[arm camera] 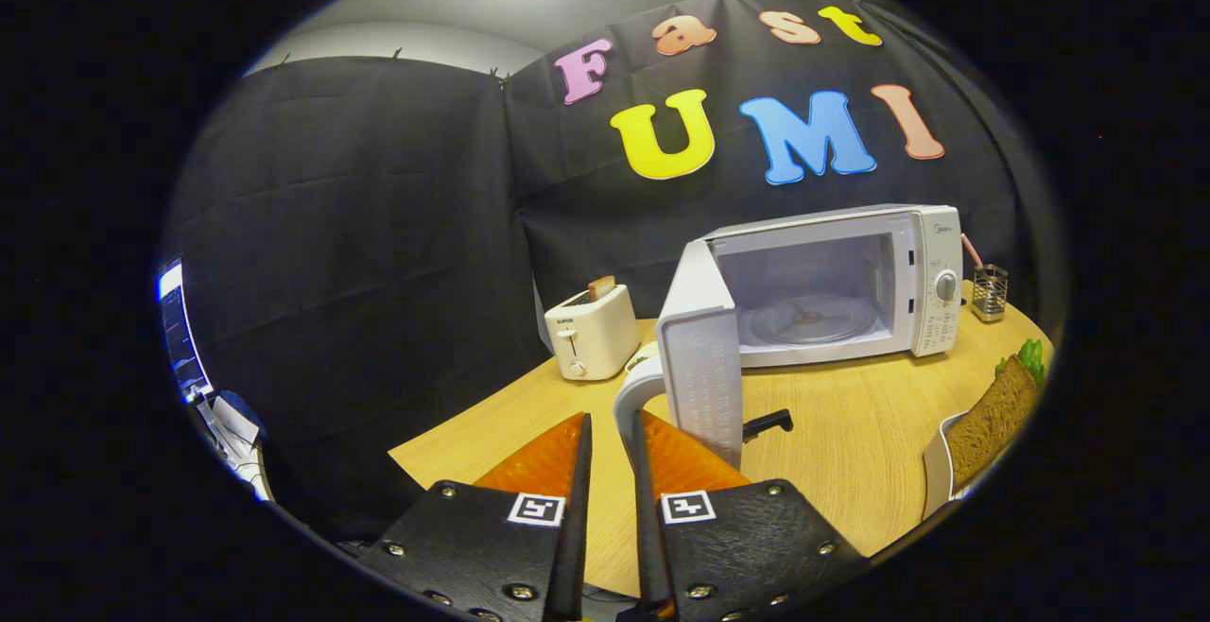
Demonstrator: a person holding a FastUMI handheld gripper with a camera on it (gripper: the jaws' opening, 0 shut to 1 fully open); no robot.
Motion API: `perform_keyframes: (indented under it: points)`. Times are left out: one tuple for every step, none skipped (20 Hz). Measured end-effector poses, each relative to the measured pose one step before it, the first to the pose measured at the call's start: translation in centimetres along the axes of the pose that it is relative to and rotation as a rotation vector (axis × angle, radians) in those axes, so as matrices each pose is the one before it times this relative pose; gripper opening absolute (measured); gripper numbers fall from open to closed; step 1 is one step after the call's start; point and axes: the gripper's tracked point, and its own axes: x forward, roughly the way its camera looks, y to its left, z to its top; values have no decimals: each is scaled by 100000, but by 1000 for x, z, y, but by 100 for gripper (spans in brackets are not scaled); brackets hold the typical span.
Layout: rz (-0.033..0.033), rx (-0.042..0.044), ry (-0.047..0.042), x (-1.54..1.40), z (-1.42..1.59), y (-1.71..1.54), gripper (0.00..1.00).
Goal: Open the microwave, put the food inside, and close the microwave door.
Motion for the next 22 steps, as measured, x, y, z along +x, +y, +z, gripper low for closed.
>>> perform_keyframes:
  points:
    - [1187,89,446,365,-143,770,22]
    - [1519,390,405,429,-94,804,20]
    - [1291,471,635,417,-174,873,20]
    - [1305,-96,187,449,-47,667,20]
    - [1558,-232,346,448,-79,880,20]
    - [1833,-1264,93,615,41,863,20]
    - [1679,-1681,651,679,-111,984,20]
    - [2124,-1505,238,554,-39,803,20]
    - [2002,-1836,367,686,-128,861,20]
    - [2033,-1519,-5,621,43,628,20]
    - [2035,-730,-124,762,-107,595,20]
    - [2334,-809,-354,530,210,582,20]
    - [1800,-959,-859,702,43,457,20]
    - [1245,-733,-599,92,323,243,20]
    - [1903,-625,-1327,-108,332,380,20]
    - [2179,-628,-1795,-266,534,233,22]
    - [1290,-999,-1472,-344,505,228,25]
    - [1265,-422,-576,-636,430,21,35]
    - [2389,30,-301,-743,376,351,38]
    - [3061,-161,134,-800,372,360,49]
    - [1115,-511,-946,-1186,367,-67,58]
    - [-618,-776,-2048,-1420,830,-517,72]
